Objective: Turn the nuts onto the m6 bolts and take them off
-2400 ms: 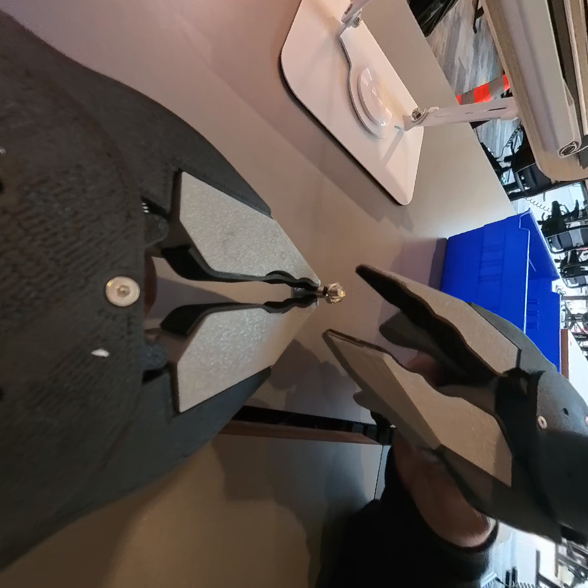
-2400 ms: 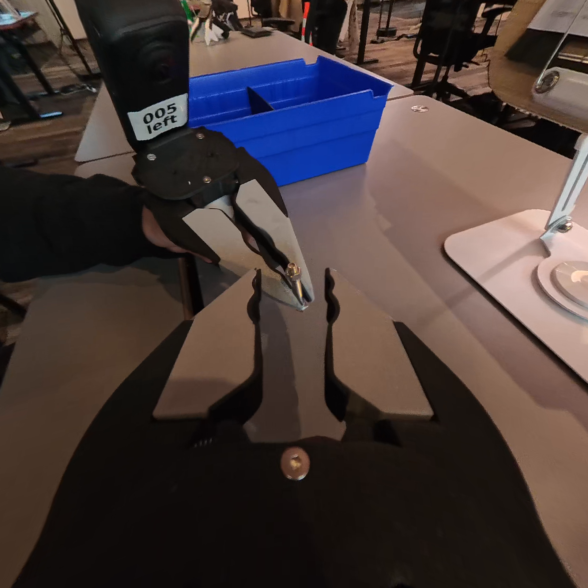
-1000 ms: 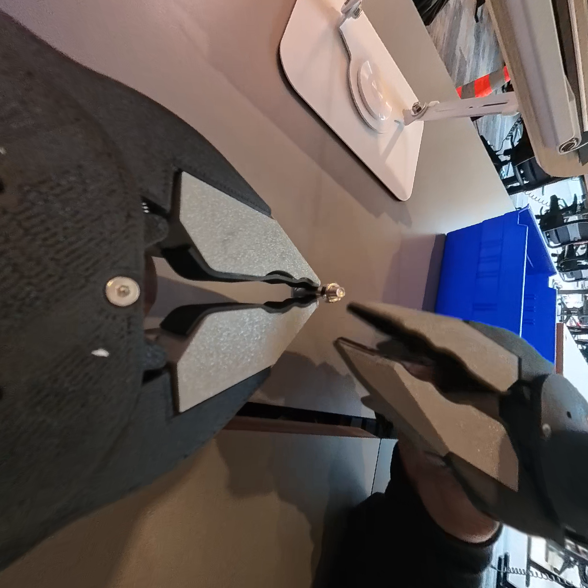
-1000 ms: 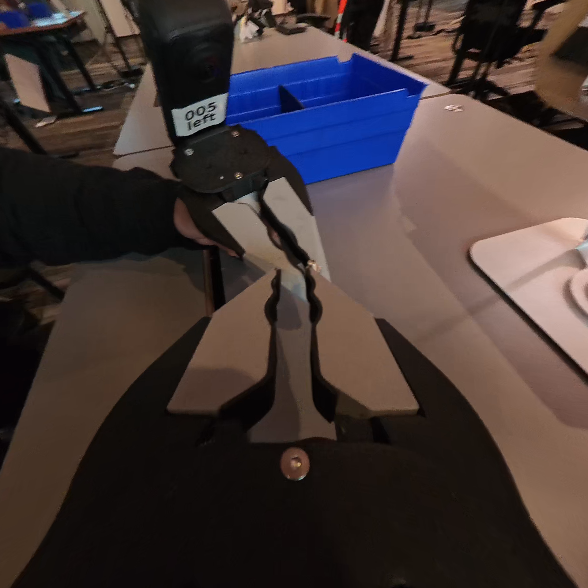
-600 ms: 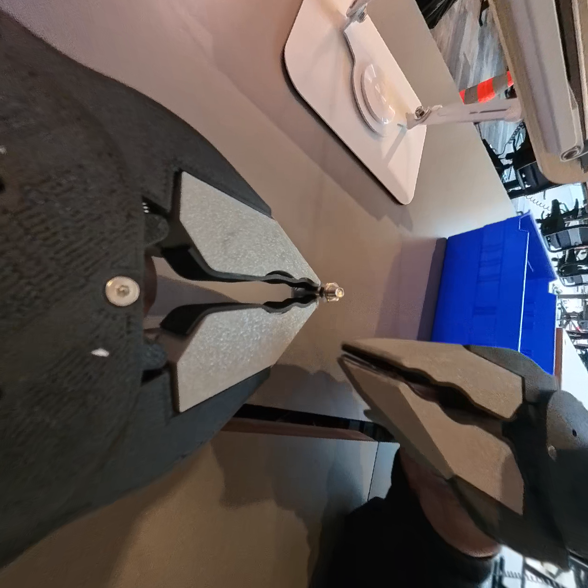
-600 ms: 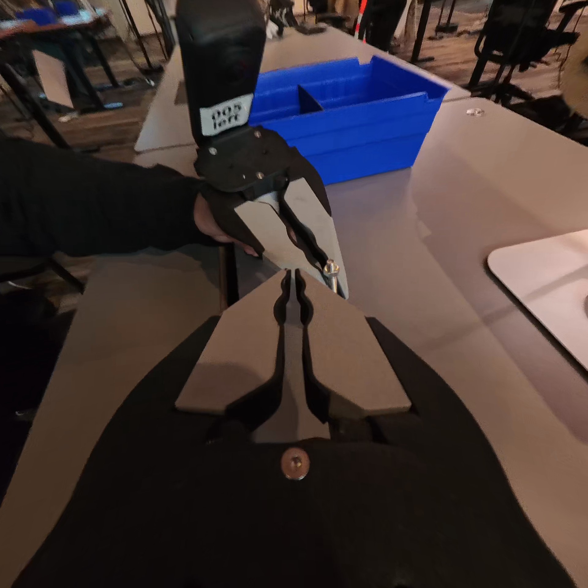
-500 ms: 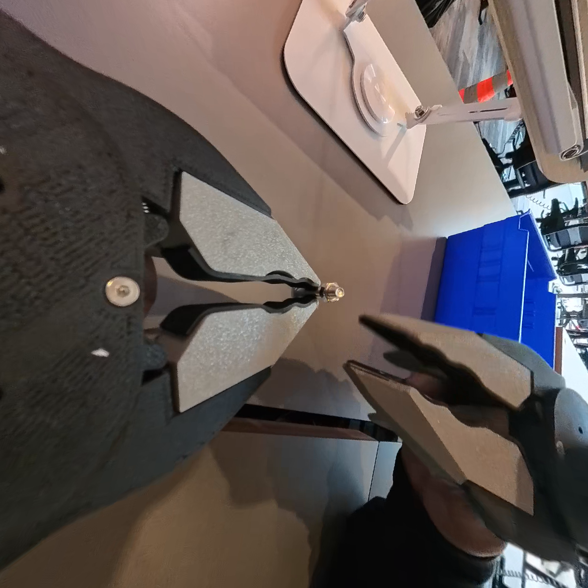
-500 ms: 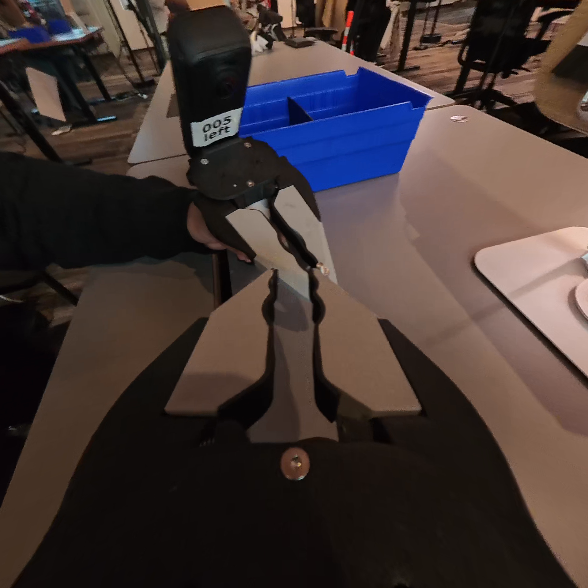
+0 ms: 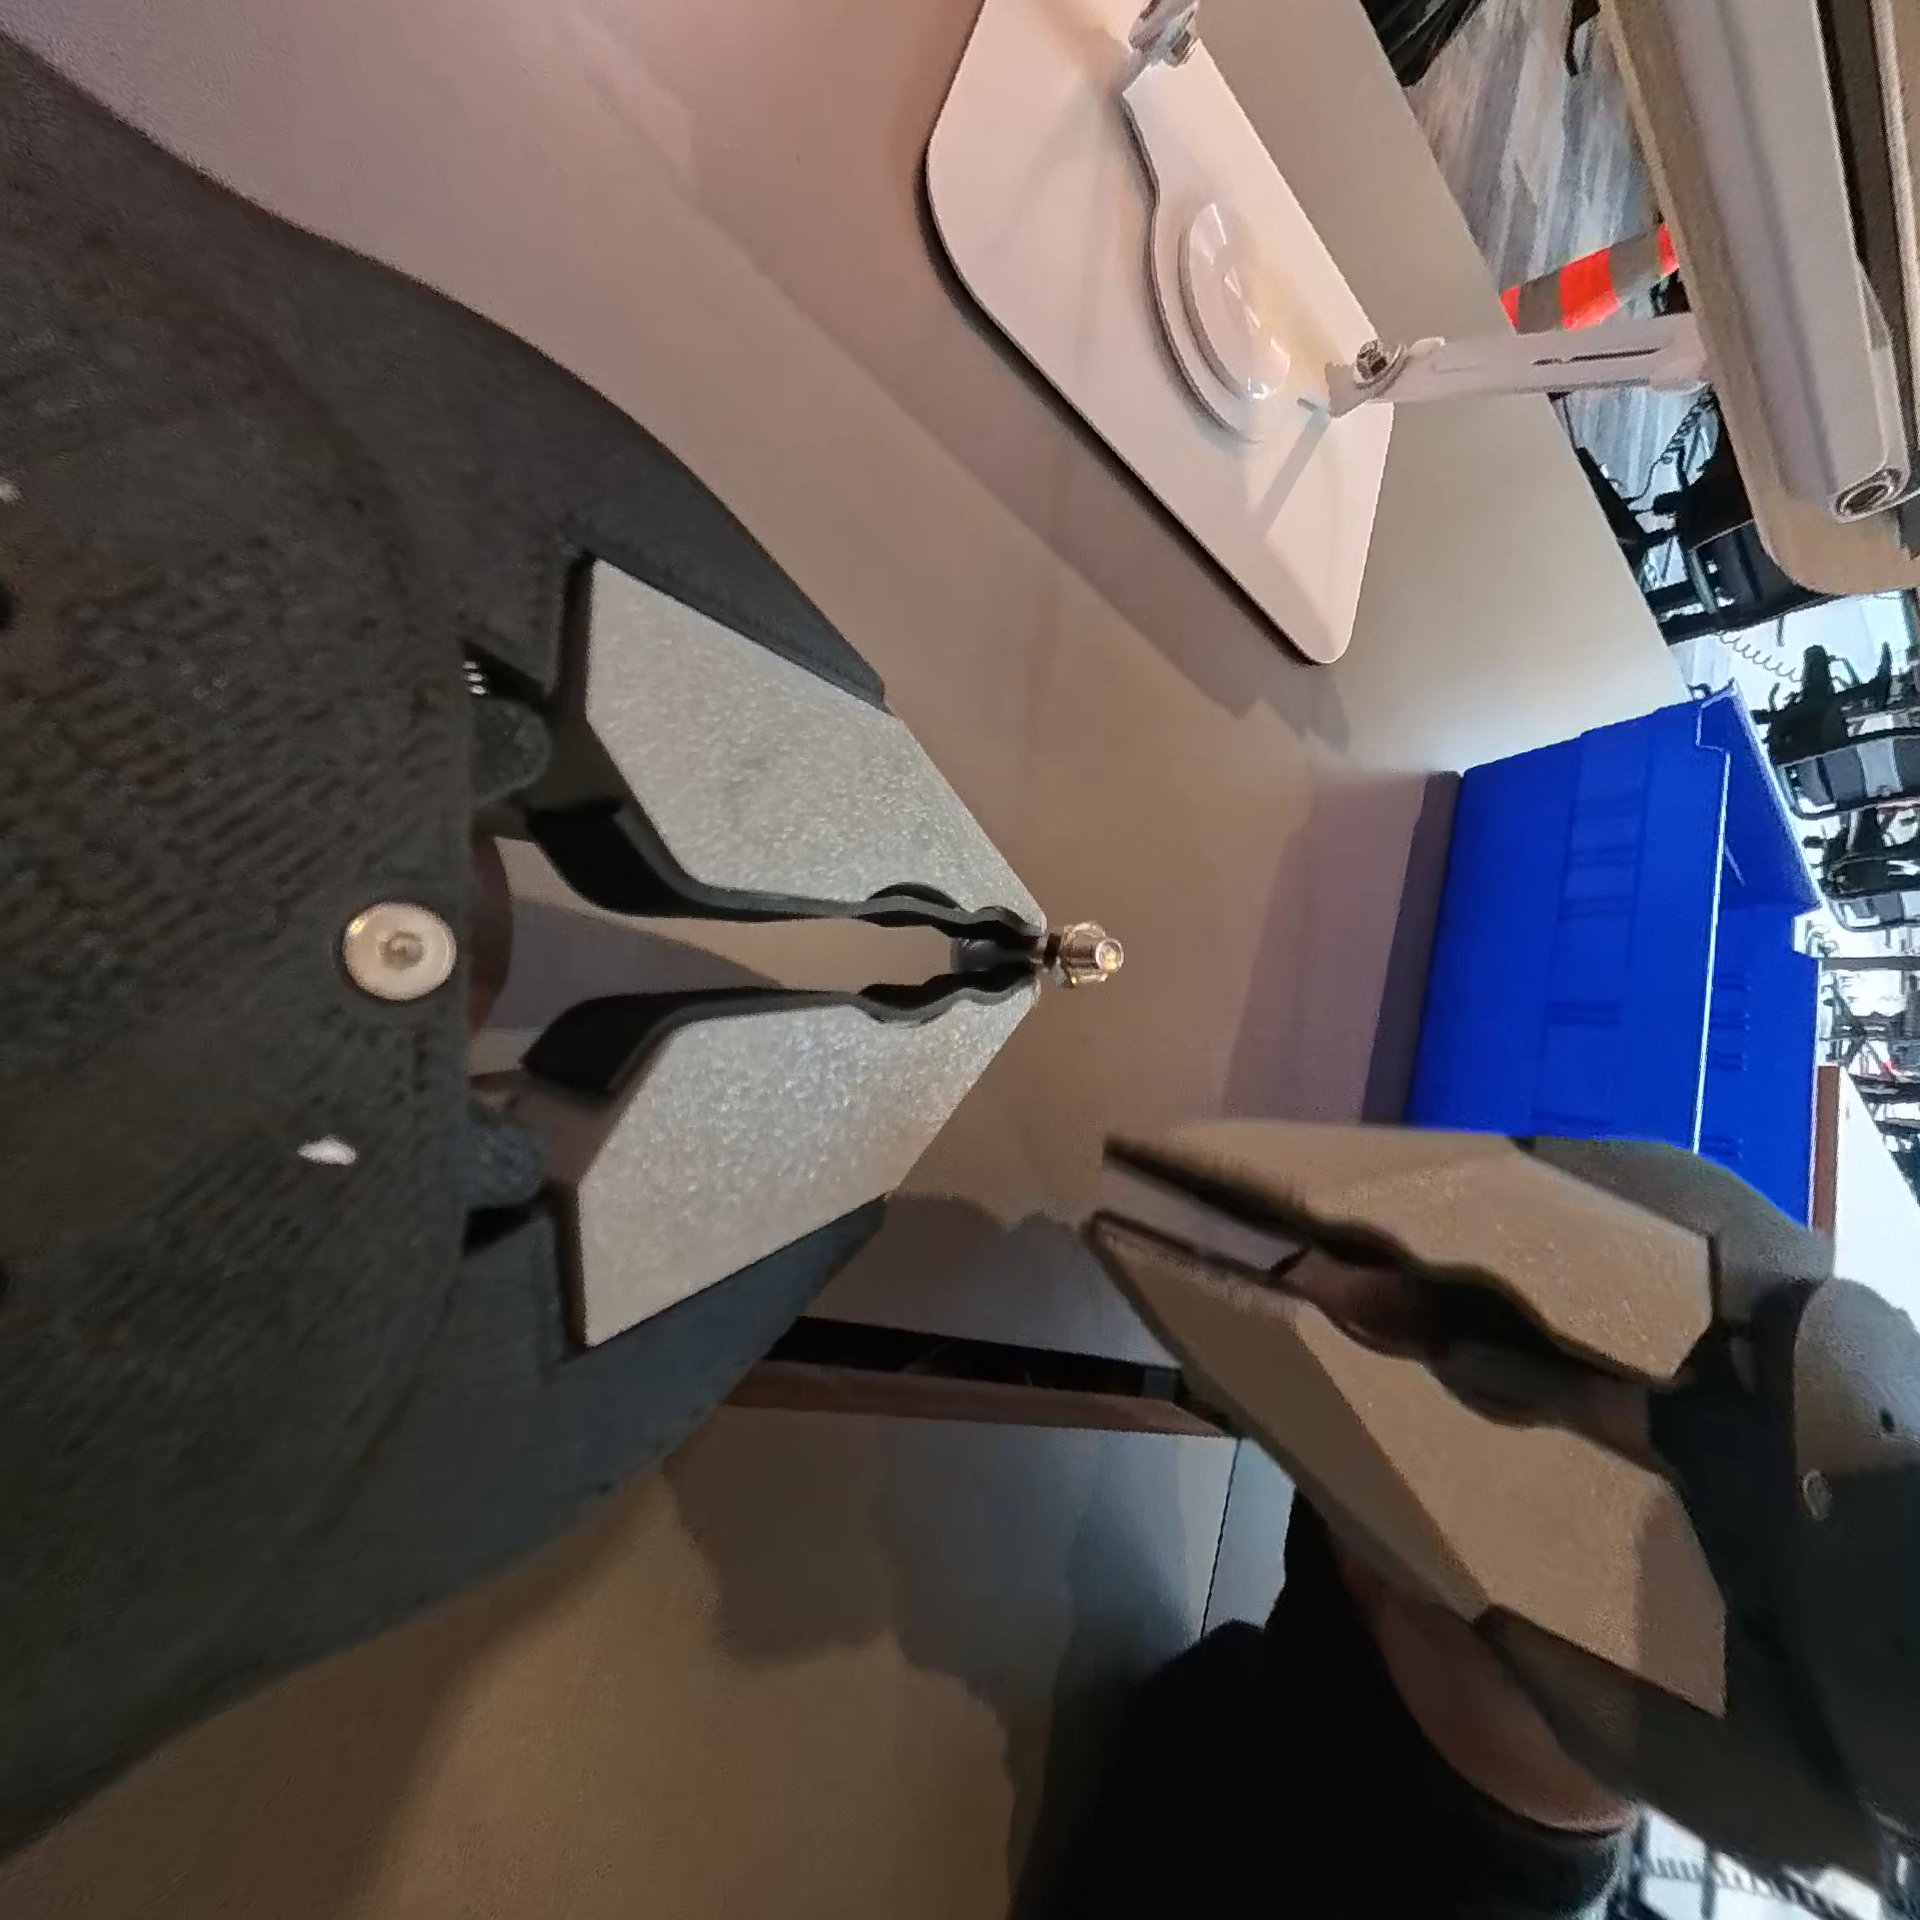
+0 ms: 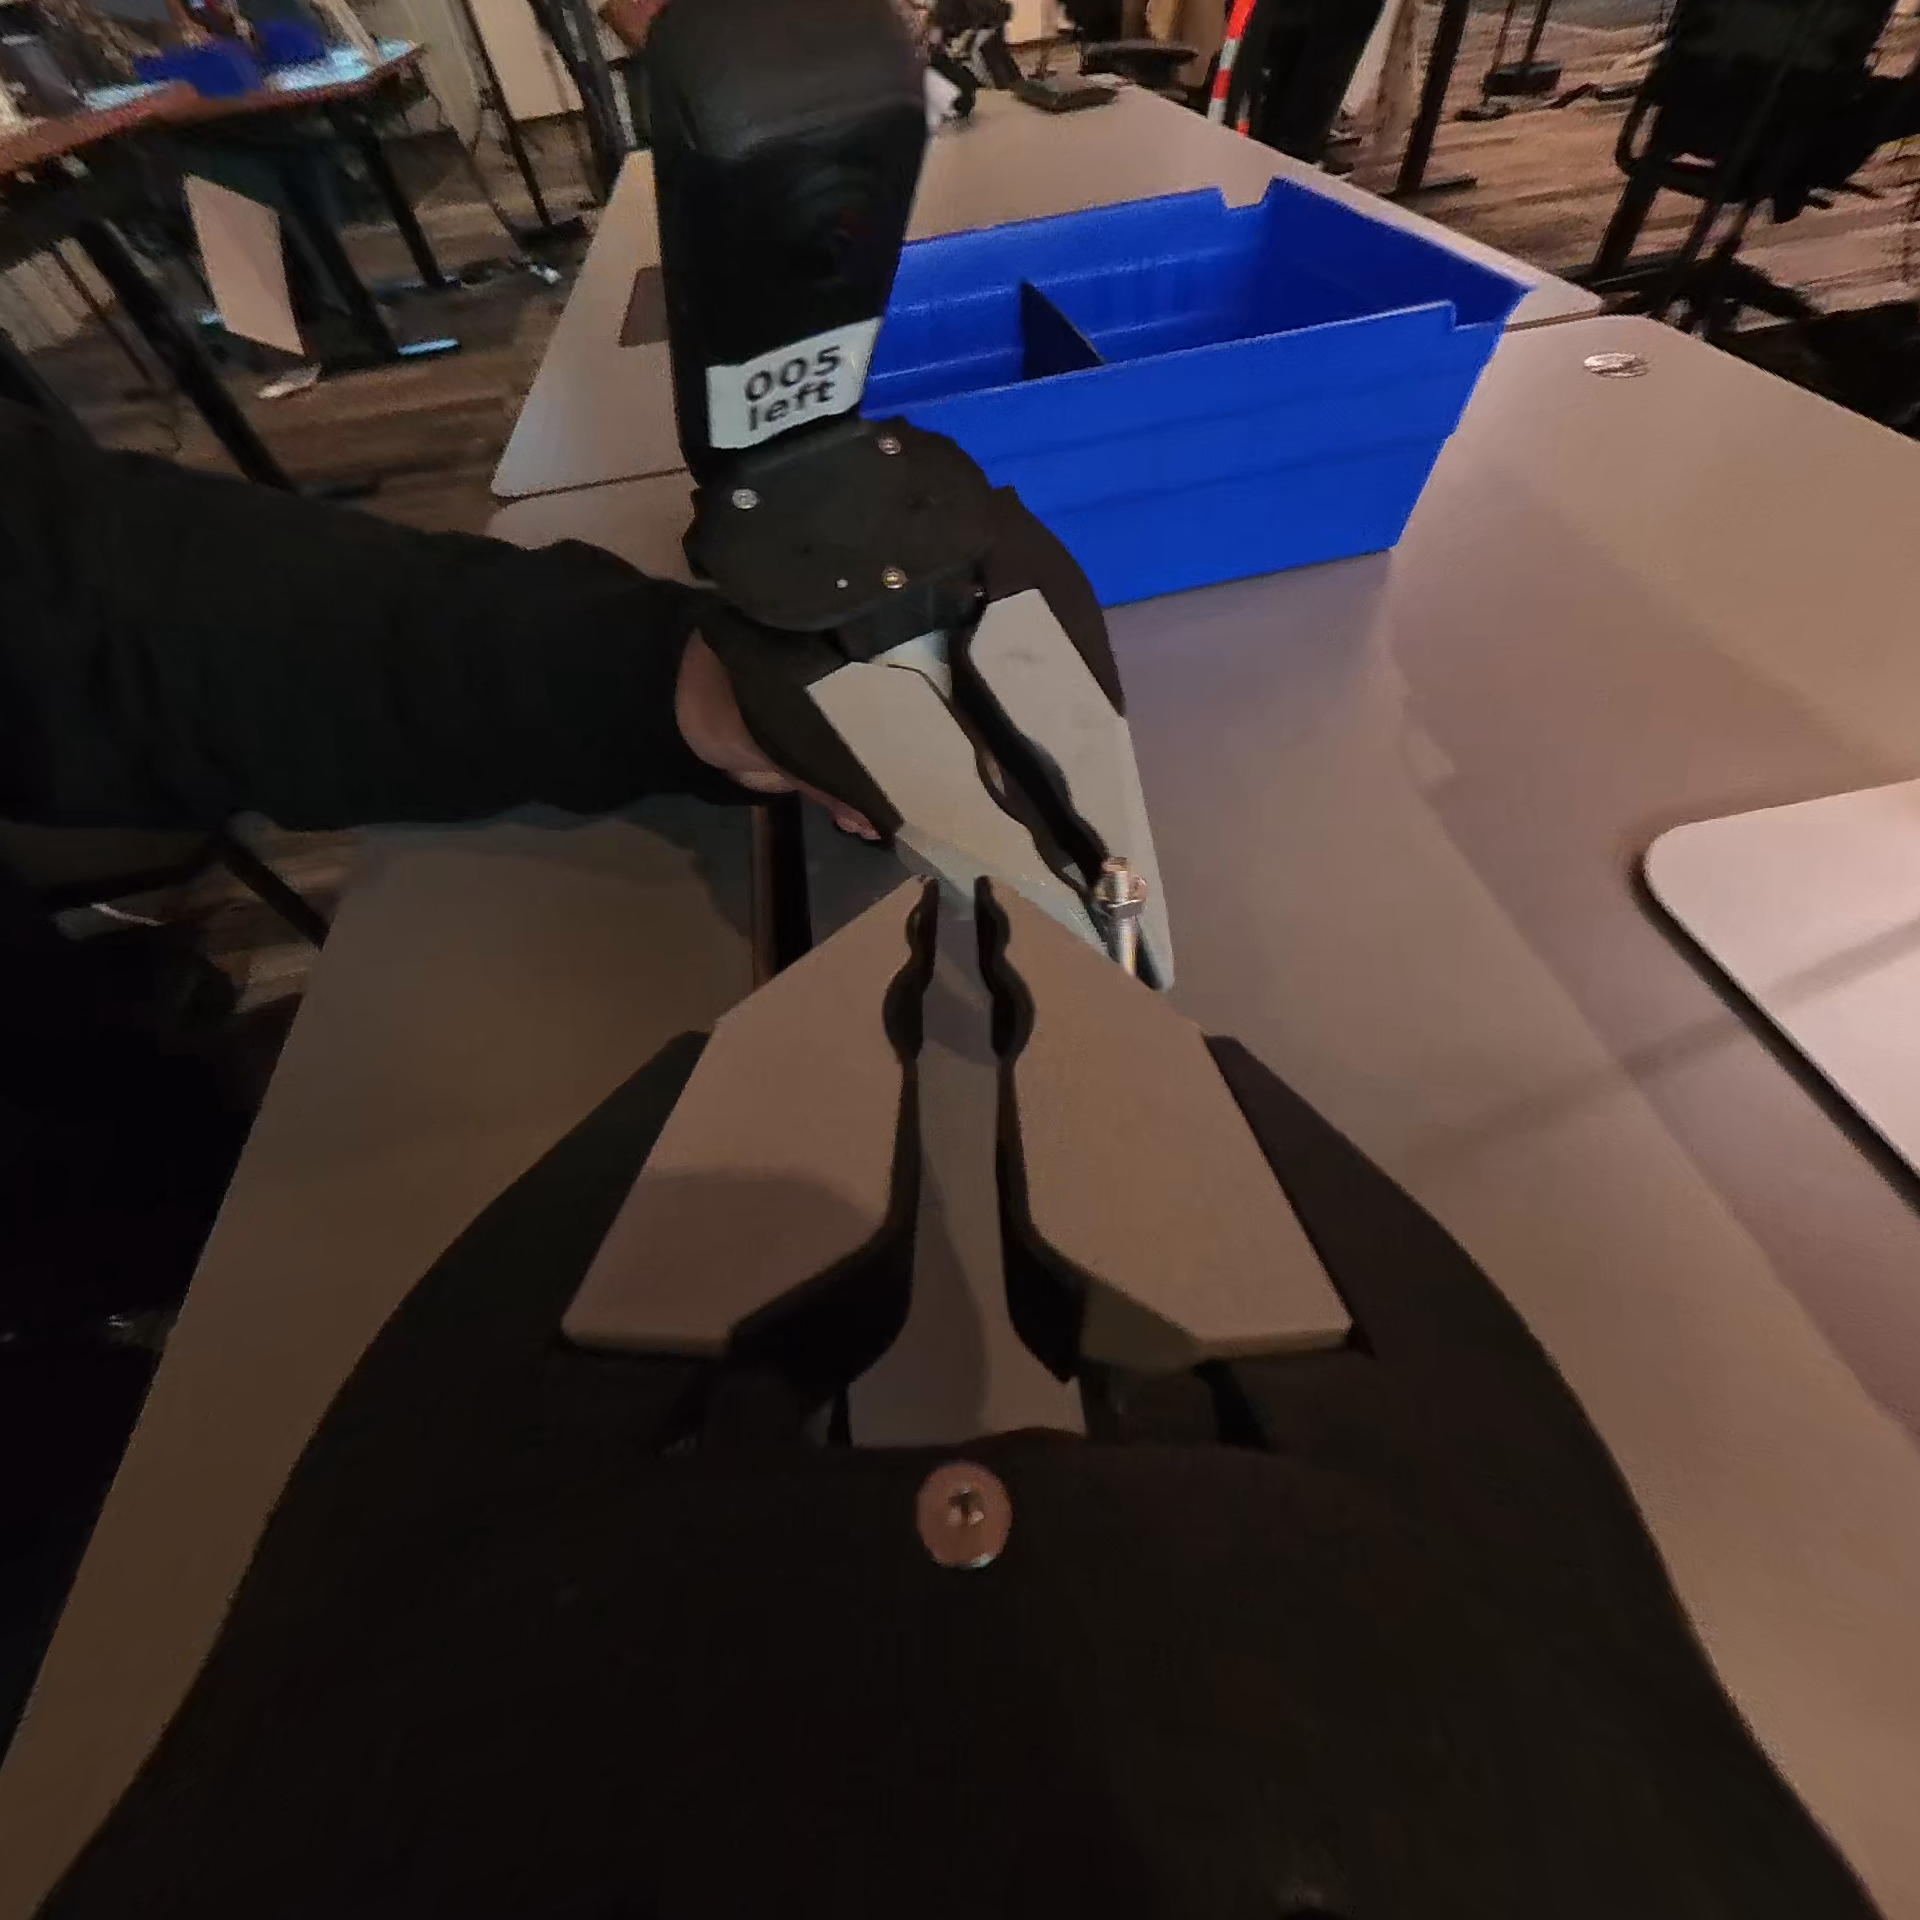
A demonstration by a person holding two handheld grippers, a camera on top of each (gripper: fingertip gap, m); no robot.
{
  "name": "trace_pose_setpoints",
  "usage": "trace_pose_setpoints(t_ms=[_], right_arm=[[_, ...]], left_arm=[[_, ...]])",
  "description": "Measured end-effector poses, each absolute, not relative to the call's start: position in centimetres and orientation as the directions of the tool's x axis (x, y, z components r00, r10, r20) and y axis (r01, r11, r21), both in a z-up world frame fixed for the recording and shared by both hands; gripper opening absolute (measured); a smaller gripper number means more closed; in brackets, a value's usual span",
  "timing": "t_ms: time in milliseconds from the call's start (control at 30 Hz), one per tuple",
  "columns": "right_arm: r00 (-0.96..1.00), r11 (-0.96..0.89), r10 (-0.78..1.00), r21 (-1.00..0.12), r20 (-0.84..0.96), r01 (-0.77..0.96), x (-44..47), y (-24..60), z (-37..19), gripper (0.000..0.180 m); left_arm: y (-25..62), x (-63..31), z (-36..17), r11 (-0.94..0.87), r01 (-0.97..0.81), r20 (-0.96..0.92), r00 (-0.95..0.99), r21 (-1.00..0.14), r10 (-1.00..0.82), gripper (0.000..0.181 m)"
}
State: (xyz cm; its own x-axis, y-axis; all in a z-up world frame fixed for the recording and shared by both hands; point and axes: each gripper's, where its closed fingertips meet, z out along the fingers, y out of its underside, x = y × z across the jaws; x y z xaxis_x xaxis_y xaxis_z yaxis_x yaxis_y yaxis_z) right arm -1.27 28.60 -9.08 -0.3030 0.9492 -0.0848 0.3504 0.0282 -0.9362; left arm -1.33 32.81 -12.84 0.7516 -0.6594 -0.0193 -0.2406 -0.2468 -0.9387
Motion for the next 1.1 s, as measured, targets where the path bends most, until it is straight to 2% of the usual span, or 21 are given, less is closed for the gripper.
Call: trace_pose_setpoints(t_ms=[100, 167, 233, 400, 667, 867, 1100], right_arm=[[-0.194, 0.015, 0.979, -0.931, -0.060, 0.365, -1.7, 30.6, -9.6, 0.024], [-0.188, 0.004, 0.979, -0.926, -0.072, 0.378, -1.9, 30.7, -10.1, 0.027], [-0.195, 0.011, 0.978, -0.922, -0.070, 0.387, -2.1, 30.5, -10.4, 0.026], [-0.201, 0.055, 0.979, -0.918, -0.027, 0.392, -2.0, 30.4, -10.6, 0.007], [-0.147, 0.032, 0.989, -0.914, -0.031, 0.404, -1.8, 31.5, -10.6, 0.006], [-0.071, -0.031, 0.995, -0.914, -0.065, 0.404, -1.5, 33.1, -10.7, 0.006], [0.007, -0.018, 1.000, -0.935, -0.016, 0.355, -0.7, 34.2, -8.6, 0.006]], left_arm=[[32.5, -0.7, -12.8, -0.229, -0.260, -0.036, 0.730, -0.938, -0.683, 0.002], [32.3, -0.4, -13.0, -0.226, -0.277, -0.046, 0.719, -0.934, -0.693, 0.002], [32.2, -0.3, -13.0, -0.223, -0.277, -0.045, 0.714, -0.935, -0.699, 0.002], [31.7, 0.2, -12.7, -0.198, -0.271, -0.044, 0.684, -0.942, -0.728, 0.002], [32.3, -0.3, -12.6, -0.229, -0.237, -0.009, 0.713, -0.944, -0.701, 0.003], [32.6, -0.6, -12.6, -0.256, -0.205, 0.029, 0.725, -0.944, -0.688, 0.023], [33.0, -1.1, -12.8, -0.264, -0.211, 0.013, 0.758, -0.941, -0.653, 0.026]])
